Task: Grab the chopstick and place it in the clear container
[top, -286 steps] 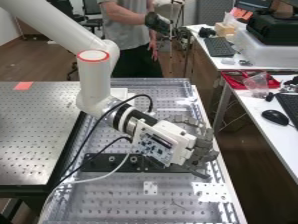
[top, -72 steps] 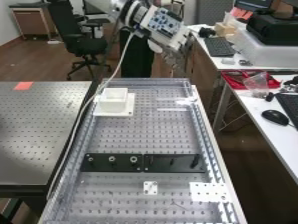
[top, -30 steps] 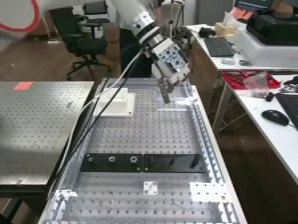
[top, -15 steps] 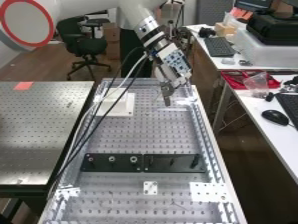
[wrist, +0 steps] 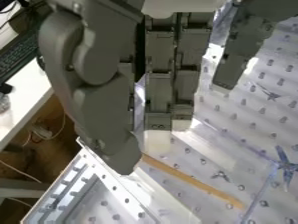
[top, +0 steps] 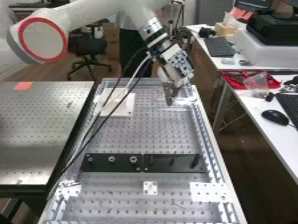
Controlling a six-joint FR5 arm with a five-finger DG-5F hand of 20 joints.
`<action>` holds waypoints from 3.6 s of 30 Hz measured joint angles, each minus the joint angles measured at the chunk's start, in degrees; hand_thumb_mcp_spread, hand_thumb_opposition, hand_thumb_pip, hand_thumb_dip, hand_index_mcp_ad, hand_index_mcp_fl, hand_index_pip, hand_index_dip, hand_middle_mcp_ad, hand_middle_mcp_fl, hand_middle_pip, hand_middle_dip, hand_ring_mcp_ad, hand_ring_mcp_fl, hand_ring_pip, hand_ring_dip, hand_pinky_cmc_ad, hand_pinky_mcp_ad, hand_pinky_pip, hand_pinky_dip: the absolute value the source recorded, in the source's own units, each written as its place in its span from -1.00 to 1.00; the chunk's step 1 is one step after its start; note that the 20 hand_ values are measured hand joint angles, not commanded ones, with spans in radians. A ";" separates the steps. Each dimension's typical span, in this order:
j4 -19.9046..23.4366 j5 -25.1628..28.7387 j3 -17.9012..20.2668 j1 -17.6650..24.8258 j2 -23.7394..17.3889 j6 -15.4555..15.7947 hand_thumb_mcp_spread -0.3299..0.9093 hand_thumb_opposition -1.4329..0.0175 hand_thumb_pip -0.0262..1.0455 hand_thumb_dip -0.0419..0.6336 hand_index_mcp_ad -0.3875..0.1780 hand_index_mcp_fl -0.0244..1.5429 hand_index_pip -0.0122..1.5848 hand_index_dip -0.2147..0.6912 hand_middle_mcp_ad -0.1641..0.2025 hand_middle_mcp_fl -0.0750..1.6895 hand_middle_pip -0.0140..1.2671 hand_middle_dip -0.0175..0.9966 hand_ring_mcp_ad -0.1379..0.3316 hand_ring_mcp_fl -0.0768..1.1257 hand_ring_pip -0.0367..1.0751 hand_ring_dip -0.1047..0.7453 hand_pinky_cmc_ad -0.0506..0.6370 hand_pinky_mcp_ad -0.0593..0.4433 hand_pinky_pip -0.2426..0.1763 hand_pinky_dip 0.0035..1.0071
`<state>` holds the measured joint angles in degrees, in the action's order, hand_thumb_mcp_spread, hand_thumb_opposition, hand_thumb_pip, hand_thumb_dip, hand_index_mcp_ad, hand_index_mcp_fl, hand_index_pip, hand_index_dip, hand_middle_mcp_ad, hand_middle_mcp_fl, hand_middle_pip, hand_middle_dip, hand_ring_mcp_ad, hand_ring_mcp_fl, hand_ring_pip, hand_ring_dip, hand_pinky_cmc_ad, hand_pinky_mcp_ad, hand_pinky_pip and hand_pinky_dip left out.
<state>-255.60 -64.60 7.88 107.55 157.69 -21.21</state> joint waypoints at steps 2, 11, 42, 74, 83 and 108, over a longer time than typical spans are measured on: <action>-0.46 -0.05 -0.64 0.01 0.30 0.24 0.39 -0.46 0.22 -0.08 -0.07 -0.08 0.57 -0.53 0.13 0.06 0.13 0.34 -0.41 0.19 -0.42 0.34 0.25 0.40 0.17 0.29; 2.45 0.10 6.18 -0.08 -2.92 0.42 0.31 -0.28 0.34 -0.04 0.07 -0.25 0.57 -0.58 0.14 -0.07 0.18 0.28 -0.46 0.13 -0.34 0.29 0.25 0.42 -0.05 0.54; 11.82 -0.16 16.18 0.68 -10.84 2.63 0.19 -0.13 0.42 0.01 0.18 -0.62 0.48 -0.60 0.14 -0.41 0.19 0.22 0.15 -0.46 -0.31 0.11 0.25 0.20 -0.28 0.76; 19.48 2.64 30.17 1.08 -20.81 4.69 0.19 -0.07 0.41 0.02 0.18 -0.69 0.28 -0.55 0.12 -0.57 0.07 0.18 0.23 -0.63 -0.29 0.09 0.25 0.21 -0.43 0.81; 27.13 5.31 41.92 0.88 -28.68 5.07 0.19 -0.08 0.42 0.02 0.17 -0.69 0.30 -0.55 0.12 -0.57 0.07 0.16 0.22 -0.63 -0.29 0.08 0.25 0.19 -0.43 0.81; 68.29 -1.47 75.20 -7.24 -51.67 32.47 0.19 -0.08 0.36 -0.02 0.18 -0.55 0.44 -0.62 0.14 -0.51 -0.03 0.14 0.22 -0.54 -0.43 0.11 0.17 0.18 -0.43 0.45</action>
<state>-187.31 -66.07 83.08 100.31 106.02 11.26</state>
